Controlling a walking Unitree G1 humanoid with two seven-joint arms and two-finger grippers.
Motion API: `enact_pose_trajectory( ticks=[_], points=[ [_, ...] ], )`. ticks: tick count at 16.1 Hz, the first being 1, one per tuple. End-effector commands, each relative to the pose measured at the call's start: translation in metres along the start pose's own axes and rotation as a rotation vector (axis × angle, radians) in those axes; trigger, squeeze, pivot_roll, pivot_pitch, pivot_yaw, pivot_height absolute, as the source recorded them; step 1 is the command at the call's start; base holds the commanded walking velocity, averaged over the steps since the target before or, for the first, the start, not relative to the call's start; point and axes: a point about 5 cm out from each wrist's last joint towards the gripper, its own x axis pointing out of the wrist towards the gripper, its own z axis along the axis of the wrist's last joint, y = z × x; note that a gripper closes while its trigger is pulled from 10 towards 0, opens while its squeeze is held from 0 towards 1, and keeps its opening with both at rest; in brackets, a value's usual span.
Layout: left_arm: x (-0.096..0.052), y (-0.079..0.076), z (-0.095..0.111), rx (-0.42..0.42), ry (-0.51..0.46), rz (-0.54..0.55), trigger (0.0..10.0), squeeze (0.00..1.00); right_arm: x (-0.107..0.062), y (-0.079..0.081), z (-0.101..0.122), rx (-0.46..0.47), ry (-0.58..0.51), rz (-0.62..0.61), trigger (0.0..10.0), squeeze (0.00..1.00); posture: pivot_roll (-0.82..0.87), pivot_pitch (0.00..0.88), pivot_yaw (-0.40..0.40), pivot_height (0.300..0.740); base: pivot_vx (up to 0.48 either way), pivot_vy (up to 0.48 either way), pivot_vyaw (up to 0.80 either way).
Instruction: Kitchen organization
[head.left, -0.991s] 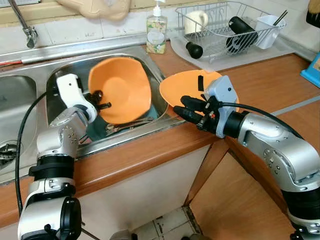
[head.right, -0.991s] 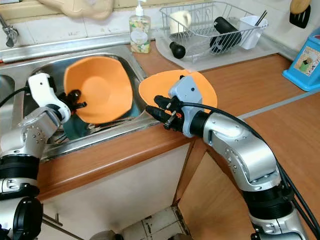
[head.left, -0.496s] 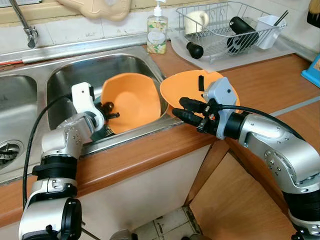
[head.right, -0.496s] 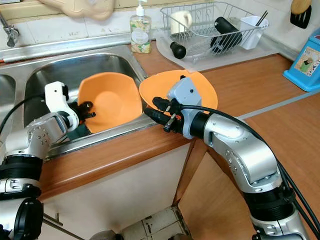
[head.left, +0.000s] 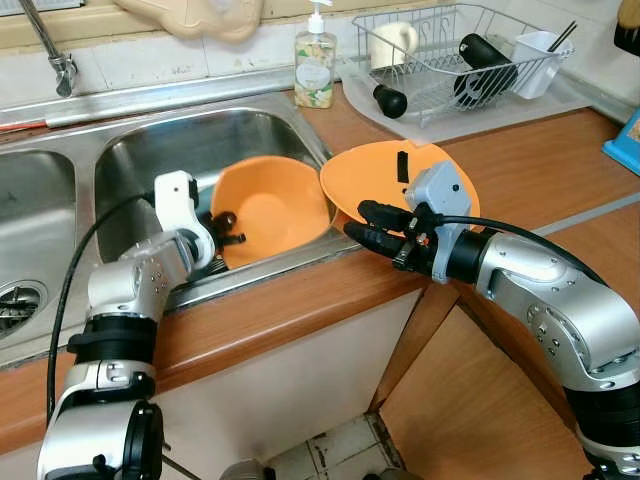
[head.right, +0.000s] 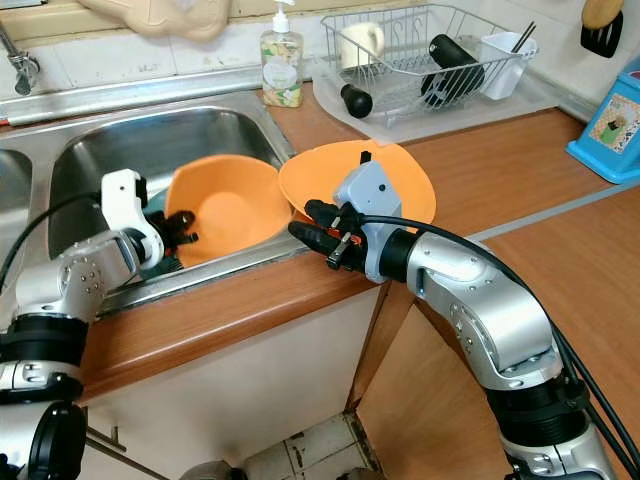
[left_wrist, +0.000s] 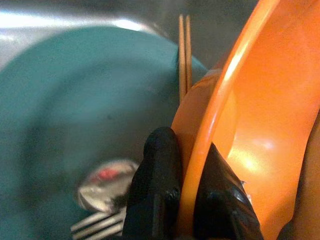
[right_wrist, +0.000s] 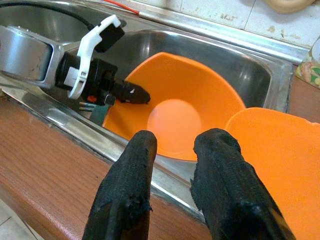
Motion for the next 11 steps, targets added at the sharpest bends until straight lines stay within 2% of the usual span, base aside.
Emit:
enact_pose_trajectory(
  ticks=[1, 2, 3, 8, 10, 11],
  points=[
    [-0.002, -0.004, 0.003, 0.034, 0.002, -0.020, 10.0, 0.27, 0.000, 0.003, 0.002, -0.021, -0.007, 0.013, 10.0, 0.00, -0.13, 0.000, 0.042, 0.740, 0.000, 0.000, 0.00],
    [-0.002, -0.004, 0.002, 0.039, 0.006, -0.022, 10.0, 0.27, 0.000, 0.003, 0.002, -0.020, -0.007, 0.014, 10.0, 0.00, -0.12, 0.000, 0.043, 0.740, 0.000, 0.000, 0.00],
    [-0.003, -0.004, 0.001, 0.052, 0.014, -0.027, 10.0, 1.00, 0.000, 0.004, 0.002, -0.018, -0.009, 0.015, 10.0, 0.00, -0.12, 0.000, 0.043, 0.740, 0.000, 0.000, 0.00],
    [-0.004, -0.002, 0.003, 0.095, 0.003, -0.017, 10.0, 1.00, 0.001, 0.003, 0.002, -0.019, -0.009, 0.012, 10.0, 0.00, -0.12, 0.000, 0.045, 0.740, 0.000, 0.000, 0.00],
    [-0.006, 0.001, 0.008, 0.160, -0.029, 0.007, 10.0, 1.00, 0.000, 0.003, 0.001, -0.018, -0.010, 0.002, 10.0, 0.00, -0.12, 0.000, 0.048, 0.740, 0.000, 0.000, 0.00],
    [-0.008, 0.004, 0.016, 0.209, -0.084, 0.032, 10.0, 1.00, 0.000, 0.001, 0.001, -0.016, -0.011, -0.014, 10.0, 0.00, -0.12, 0.000, 0.049, 0.740, 0.000, 0.000, 0.00]
  ],
)
